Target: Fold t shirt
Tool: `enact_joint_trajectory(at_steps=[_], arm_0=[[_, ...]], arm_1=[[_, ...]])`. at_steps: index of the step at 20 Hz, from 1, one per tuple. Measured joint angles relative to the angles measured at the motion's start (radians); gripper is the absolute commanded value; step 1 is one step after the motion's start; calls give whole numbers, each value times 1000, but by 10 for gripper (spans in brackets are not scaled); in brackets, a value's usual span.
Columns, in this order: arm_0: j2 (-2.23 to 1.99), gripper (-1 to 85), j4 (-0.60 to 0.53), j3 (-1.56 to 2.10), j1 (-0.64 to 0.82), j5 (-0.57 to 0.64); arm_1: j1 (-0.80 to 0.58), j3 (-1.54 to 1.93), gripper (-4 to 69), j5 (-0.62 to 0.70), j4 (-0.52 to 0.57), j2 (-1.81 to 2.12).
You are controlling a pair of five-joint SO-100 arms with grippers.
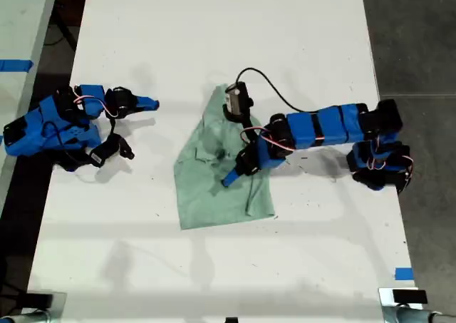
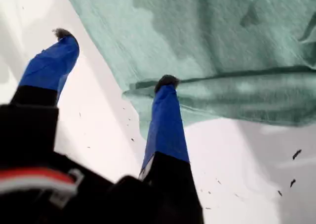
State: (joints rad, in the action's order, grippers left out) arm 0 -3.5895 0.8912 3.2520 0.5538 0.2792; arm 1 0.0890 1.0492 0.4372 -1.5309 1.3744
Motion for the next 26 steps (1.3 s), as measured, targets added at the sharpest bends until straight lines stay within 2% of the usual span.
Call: enact_joint_trajectory(at_steps=[5, 12, 16, 19, 23, 26], arm_0=[[0, -3, 0, 0, 0, 0], [0, -3, 0, 0, 0, 0], [0, -3, 0, 0, 0, 0], [0, -3, 0, 0, 0, 0], [0, -3, 0, 0, 0, 0], [0, -3, 0, 0, 0, 0]], arm_1=[[-44, 121, 316, -124, -155, 2], [-114, 331, 295, -244, -140, 2], [-149, 477, 71, -252, 0, 11], [-158, 525, 59, -253, 81, 41], [-153, 502, 39, -241, 77, 52], [-89, 382, 23, -201, 77, 52]])
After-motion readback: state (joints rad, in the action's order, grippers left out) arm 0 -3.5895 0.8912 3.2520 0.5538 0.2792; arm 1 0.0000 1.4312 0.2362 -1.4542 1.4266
